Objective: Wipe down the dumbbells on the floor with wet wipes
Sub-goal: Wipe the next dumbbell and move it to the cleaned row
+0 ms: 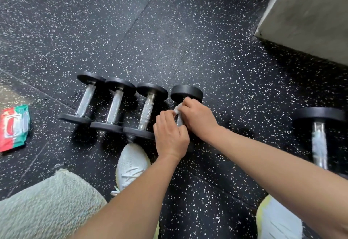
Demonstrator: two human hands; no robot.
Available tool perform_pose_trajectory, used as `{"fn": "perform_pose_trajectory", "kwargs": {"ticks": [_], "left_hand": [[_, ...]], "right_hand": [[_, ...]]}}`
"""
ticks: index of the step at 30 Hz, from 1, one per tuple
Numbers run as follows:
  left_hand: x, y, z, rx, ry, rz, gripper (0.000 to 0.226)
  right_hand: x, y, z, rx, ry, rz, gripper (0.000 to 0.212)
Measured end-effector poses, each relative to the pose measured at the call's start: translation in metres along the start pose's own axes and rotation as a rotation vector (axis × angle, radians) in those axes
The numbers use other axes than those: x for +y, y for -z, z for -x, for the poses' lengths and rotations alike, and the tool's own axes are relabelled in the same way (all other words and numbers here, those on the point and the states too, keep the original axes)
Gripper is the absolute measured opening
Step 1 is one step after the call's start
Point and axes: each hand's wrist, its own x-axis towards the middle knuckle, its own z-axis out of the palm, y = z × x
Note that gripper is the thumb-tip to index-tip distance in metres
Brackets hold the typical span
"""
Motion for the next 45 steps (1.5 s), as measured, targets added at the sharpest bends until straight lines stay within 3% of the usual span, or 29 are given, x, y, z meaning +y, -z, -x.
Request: {"fn": "perform_pose_trajectory", "kwargs": {"ticks": [4, 9, 11, 15, 17, 21, 27, 29, 33, 36, 43, 45], "left_hand": [[0.002, -0.001, -0.001, -0.003, -0.005, 0.016, 0.034], [0.003, -0.001, 0.001, 0.017, -0.003, 0.061, 0.035], [0.005, -0.003, 0.003, 0.016, 0.0, 0.063, 0.033], [0.006, -0.003, 0.004, 0.011, 0.013, 0.079, 0.034], [0.005, -0.001, 0.002, 0.02, 0.025, 0.103, 0.032], [0.002, 0.0, 0.002, 0.008, 0.039, 0.146, 0.033], [0.002, 0.008, 0.003, -0.112, 0.103, 0.181, 0.026], [0.0, 0.018, 0.012, -0.179, 0.104, 0.099, 0.035], [-0.014, 0.048, 0.042, -0.159, -0.086, -0.395, 0.069], [-0.017, 0.057, 0.05, -0.165, -0.056, -0.555, 0.081], [-0.019, 0.059, 0.044, -0.192, -0.062, -0.621, 0.096], [-0.017, 0.062, 0.036, -0.233, -0.055, -0.651, 0.1]], "right_hand": [[-0.005, -0.002, 0.001, 0.043, -0.107, -0.045, 0.011], [0.006, 0.009, 0.016, -0.076, 0.129, -0.061, 0.021], [0.014, 0.011, 0.007, -0.033, 0.074, -0.077, 0.014], [0.008, 0.009, 0.004, 0.055, -0.062, -0.166, 0.025], [-0.002, 0.01, 0.02, 0.008, 0.003, -0.181, 0.016], [-0.005, 0.017, 0.033, -0.076, 0.113, -0.198, 0.021], [-0.004, 0.019, 0.007, 0.063, -0.173, -0.194, 0.017], [-0.008, 0.025, 0.006, 0.031, -0.176, -0.172, 0.015], [-0.013, 0.033, 0.02, -0.085, -0.032, -0.108, 0.016], [-0.021, 0.029, 0.037, -0.145, 0.093, -0.11, 0.018], [-0.022, 0.038, 0.008, -0.054, -0.205, -0.102, 0.016], [-0.024, 0.037, 0.013, -0.088, -0.169, -0.111, 0.017]]}}
